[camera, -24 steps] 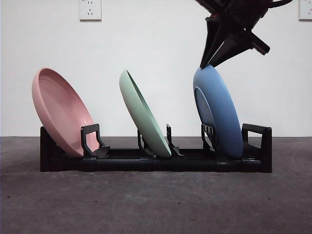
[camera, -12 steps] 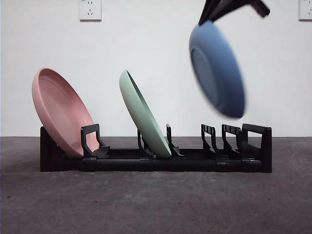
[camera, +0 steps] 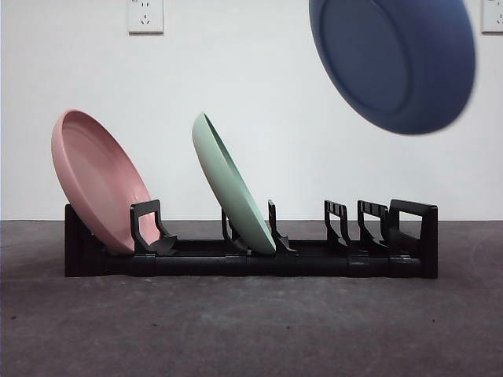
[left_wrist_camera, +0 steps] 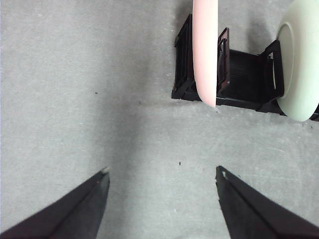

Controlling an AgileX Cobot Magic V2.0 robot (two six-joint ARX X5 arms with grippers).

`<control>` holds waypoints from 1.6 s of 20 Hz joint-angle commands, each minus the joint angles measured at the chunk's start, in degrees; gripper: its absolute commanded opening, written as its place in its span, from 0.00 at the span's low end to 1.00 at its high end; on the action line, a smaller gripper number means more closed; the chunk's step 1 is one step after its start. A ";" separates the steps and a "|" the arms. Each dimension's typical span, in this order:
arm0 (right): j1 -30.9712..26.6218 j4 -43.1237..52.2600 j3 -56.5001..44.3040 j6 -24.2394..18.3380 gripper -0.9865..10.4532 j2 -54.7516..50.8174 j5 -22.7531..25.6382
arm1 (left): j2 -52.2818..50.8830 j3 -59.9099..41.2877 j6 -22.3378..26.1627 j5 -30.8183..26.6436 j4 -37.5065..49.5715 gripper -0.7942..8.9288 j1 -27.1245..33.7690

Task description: Place the plate

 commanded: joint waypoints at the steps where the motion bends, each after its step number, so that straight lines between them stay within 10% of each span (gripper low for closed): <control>1: 3.28 2.58 -8.28 -0.59 0.10 -6.64 2.36 | 0.31 1.49 0.39 0.20 0.52 0.43 0.02; 8: 21.22 9.07 -31.10 3.96 0.10 -23.02 20.13 | 0.31 1.49 0.37 0.20 0.63 0.43 0.02; 16: 43.60 21.70 -37.20 3.61 0.10 -11.72 33.22 | 0.37 1.49 0.39 0.17 0.68 0.43 0.02; 32: 45.29 43.52 -37.18 -6.80 0.10 17.70 36.00 | 0.35 1.49 0.46 0.17 0.63 0.43 0.02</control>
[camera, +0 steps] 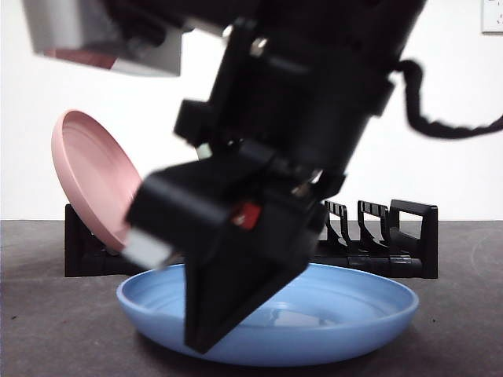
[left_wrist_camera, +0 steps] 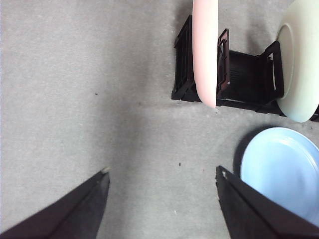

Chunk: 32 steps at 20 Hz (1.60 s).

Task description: Place the plate

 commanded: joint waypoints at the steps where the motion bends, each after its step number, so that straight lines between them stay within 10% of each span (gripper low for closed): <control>1: 0.70 2.23 0.83 -1.97 0.10 1.86 0.28 | 0.35 1.49 0.46 0.17 0.46 0.43 0.02; 9: 0.48 -1.40 7.19 11.08 0.27 -4.98 -8.11 | 0.35 1.49 -0.81 0.28 1.73 0.43 0.02; 14: -5.01 -28.33 21.92 25.88 0.27 -14.43 -4.87 | 4.76 1.49 -3.76 4.76 4.96 0.43 -0.77; 22: -13.64 -43.69 32.35 25.94 0.27 -19.76 8.17 | 27.32 9.09 -4.70 2.34 14.43 0.43 -7.98; 32: -17.73 -46.45 32.33 25.42 0.27 -19.80 10.97 | 50.29 29.16 -0.66 -26.14 9.01 0.43 -17.51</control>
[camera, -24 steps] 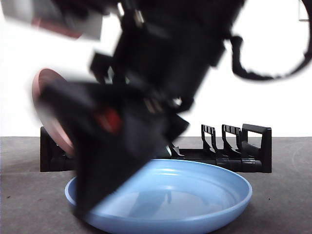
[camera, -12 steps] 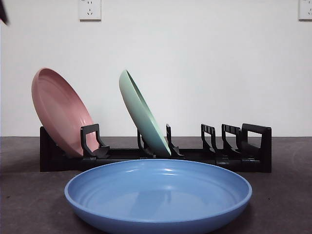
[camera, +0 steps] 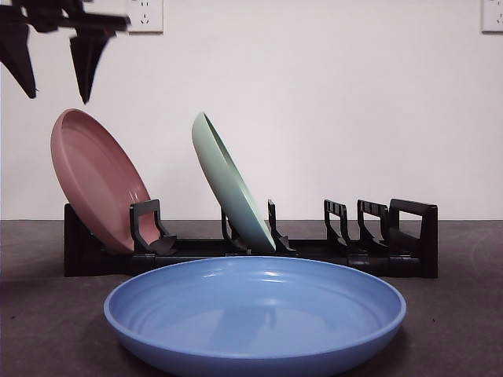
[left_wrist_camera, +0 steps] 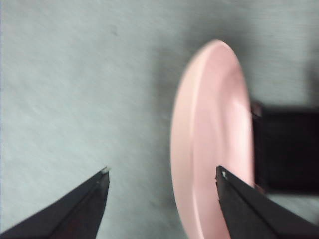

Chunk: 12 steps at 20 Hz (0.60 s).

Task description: Place the plate

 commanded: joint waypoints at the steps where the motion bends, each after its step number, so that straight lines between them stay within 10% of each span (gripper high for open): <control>1: 0.31 0.37 1.03 0.33 0.27 0.70 0.42 | 2.86 1.88 1.25 -3.45 0.31 0.43 -1.38; 6: 0.31 0.09 1.05 0.13 0.27 0.70 1.79 | 5.11 1.88 1.18 -4.13 0.17 0.41 -2.16; 12: 0.31 -0.79 1.05 0.13 0.27 0.70 1.81 | 5.14 1.90 1.20 -4.17 0.35 0.10 -2.34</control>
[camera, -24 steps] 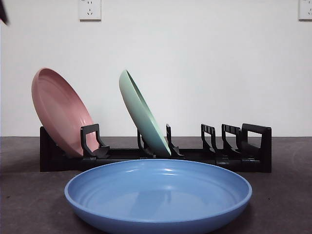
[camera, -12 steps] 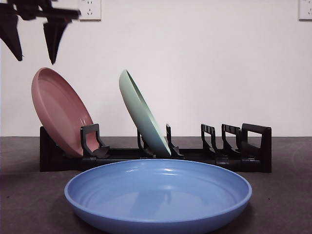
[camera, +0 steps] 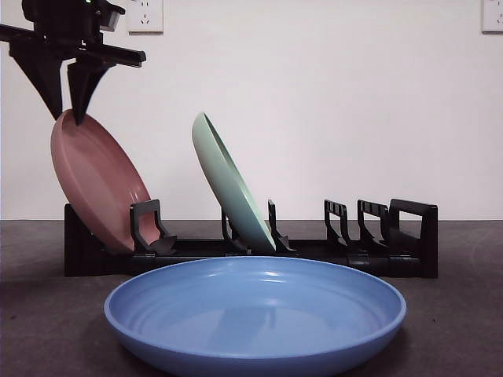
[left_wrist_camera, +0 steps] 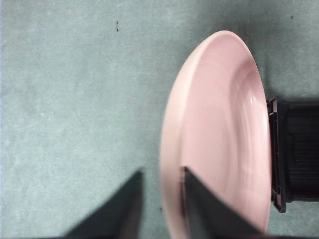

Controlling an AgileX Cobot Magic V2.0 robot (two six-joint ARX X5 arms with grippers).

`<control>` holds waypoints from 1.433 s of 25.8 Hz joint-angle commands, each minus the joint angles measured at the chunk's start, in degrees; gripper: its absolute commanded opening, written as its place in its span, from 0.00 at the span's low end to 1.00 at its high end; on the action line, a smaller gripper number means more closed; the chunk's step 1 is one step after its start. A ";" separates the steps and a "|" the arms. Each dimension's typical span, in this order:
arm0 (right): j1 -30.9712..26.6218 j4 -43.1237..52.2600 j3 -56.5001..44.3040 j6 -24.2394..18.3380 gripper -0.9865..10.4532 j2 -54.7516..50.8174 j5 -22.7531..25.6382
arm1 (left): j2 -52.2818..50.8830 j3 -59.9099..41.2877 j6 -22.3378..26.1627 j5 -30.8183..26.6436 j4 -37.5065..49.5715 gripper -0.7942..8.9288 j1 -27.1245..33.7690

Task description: Place the plate

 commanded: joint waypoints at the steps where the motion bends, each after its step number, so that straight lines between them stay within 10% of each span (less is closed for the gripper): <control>1: 0.57 0.11 1.05 0.17 0.27 0.70 0.33 | 1.03 1.68 0.57 -0.55 0.17 0.10 -0.35; 13: 0.57 -2.10 1.03 0.11 0.27 0.68 4.61 | 0.59 23.32 2.14 -9.70 -20.74 0.10 -0.35; 21: 0.57 -2.99 1.03 0.13 0.27 0.31 4.76 | -8.15 21.35 1.55 -3.50 -21.03 0.10 -1.36; 37: 0.57 -2.43 1.05 0.13 0.27 0.31 4.79 | -36.30 -32.28 -13.05 3.93 -3.82 0.10 -14.73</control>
